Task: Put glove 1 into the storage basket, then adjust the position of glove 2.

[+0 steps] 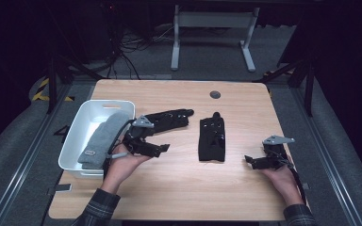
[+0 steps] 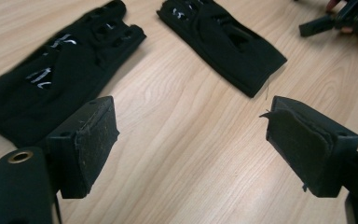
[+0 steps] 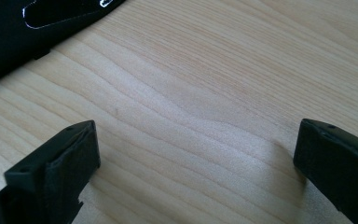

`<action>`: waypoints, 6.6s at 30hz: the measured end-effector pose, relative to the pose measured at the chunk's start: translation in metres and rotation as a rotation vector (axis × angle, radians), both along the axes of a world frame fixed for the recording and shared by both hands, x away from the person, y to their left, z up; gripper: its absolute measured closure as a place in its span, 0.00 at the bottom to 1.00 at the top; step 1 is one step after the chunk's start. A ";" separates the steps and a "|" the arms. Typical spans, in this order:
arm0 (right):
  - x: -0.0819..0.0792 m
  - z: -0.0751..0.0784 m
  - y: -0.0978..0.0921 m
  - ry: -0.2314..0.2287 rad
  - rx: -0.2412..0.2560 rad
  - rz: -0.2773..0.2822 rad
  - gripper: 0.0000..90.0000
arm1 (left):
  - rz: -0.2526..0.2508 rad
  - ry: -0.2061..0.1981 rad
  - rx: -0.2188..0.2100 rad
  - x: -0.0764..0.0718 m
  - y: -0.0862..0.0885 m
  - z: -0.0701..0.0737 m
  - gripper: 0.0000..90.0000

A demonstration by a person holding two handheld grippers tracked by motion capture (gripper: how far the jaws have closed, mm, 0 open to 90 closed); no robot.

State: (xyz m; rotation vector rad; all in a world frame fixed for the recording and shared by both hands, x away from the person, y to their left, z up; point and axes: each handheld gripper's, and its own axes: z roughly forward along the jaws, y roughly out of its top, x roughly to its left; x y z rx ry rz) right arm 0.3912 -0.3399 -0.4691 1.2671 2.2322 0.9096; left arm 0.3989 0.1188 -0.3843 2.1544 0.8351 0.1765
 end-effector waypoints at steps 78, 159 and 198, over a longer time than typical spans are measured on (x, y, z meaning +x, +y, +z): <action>0.026 0.012 0.062 0.038 0.044 0.209 1.00 | -0.062 -0.055 0.133 -0.014 -0.027 -0.093 0.00; 0.005 0.002 -0.017 -0.041 0.031 -0.077 0.24 | -0.004 -0.035 0.132 0.018 -0.031 -0.059 0.98; 0.005 0.002 -0.017 -0.042 0.033 -0.078 0.24 | 0.097 0.002 0.179 0.114 -0.064 -0.069 1.00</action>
